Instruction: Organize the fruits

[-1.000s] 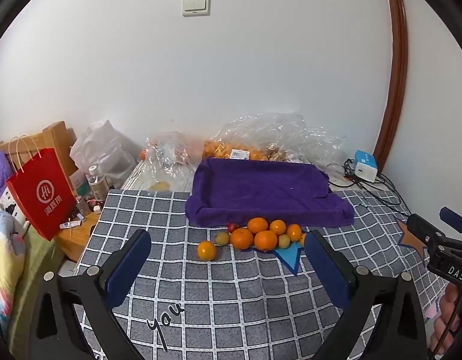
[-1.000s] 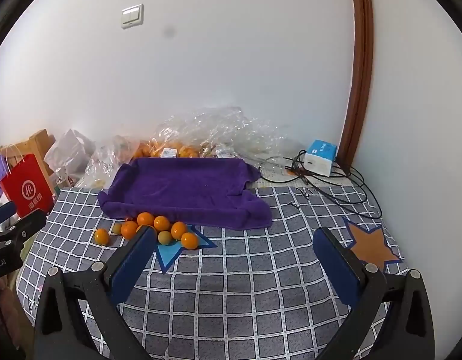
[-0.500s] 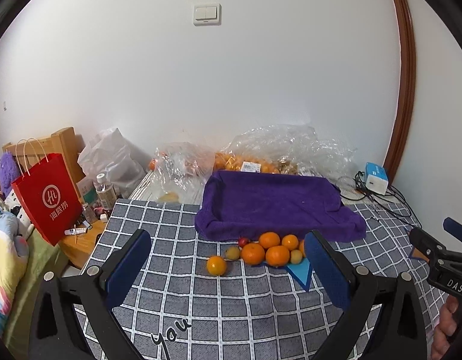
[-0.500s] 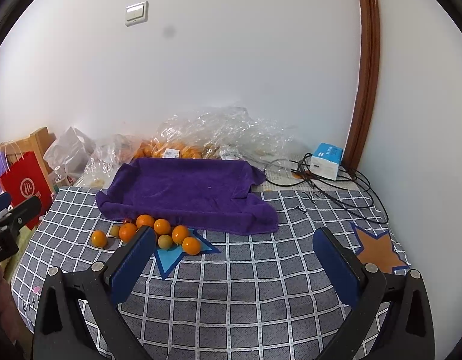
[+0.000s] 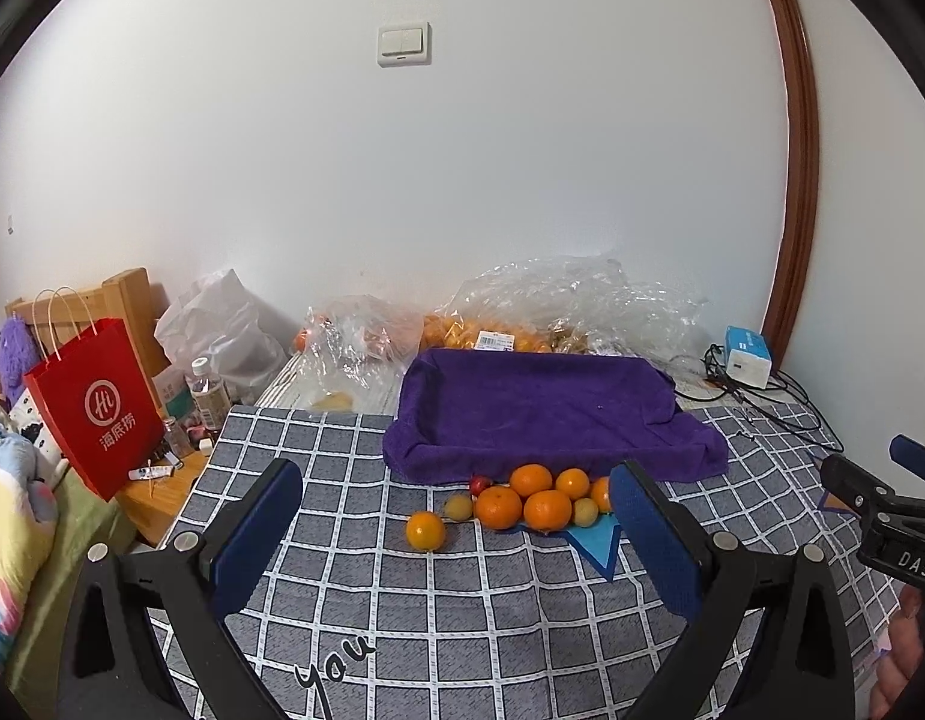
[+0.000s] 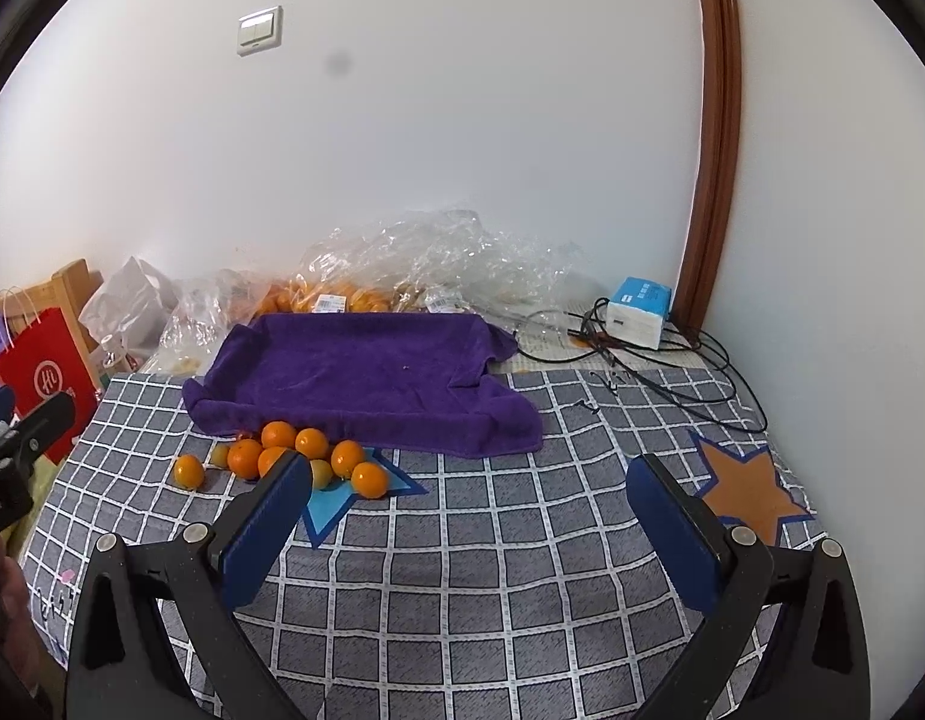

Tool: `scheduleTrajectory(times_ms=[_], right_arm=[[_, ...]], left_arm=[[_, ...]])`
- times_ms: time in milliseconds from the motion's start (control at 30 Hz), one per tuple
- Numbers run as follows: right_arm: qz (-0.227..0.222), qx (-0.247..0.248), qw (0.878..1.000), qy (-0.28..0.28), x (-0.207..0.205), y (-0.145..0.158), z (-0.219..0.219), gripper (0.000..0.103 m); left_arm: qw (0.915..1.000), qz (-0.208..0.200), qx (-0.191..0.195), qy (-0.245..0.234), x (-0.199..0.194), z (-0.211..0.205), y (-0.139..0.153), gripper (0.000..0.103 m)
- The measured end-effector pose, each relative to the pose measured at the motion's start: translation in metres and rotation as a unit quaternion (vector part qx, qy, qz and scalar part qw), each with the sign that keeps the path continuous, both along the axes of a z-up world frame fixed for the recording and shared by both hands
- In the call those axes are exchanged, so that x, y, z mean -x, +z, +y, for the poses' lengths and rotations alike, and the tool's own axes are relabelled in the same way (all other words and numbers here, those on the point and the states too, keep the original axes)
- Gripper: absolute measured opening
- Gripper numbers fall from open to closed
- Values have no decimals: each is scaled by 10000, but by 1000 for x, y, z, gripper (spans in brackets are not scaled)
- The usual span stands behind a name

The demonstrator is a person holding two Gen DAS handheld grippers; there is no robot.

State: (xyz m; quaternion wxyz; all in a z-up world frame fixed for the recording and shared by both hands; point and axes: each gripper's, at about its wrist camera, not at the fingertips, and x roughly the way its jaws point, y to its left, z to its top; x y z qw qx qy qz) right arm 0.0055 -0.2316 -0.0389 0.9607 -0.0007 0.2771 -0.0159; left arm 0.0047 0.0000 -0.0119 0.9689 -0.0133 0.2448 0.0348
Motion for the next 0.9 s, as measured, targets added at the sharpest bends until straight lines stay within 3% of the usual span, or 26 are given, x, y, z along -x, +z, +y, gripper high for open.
scheduleTrajectory(times_ms=[200,900], right_arm=[[-11,233,9997,-54,6,-3,2,103],[-205,193,9996,-80,19,1,4,103]], left_arm=[[9999,-121,-50,-53,5,-4,-1,103],[9998,-198,-7,-96,14,-3,0,103]])
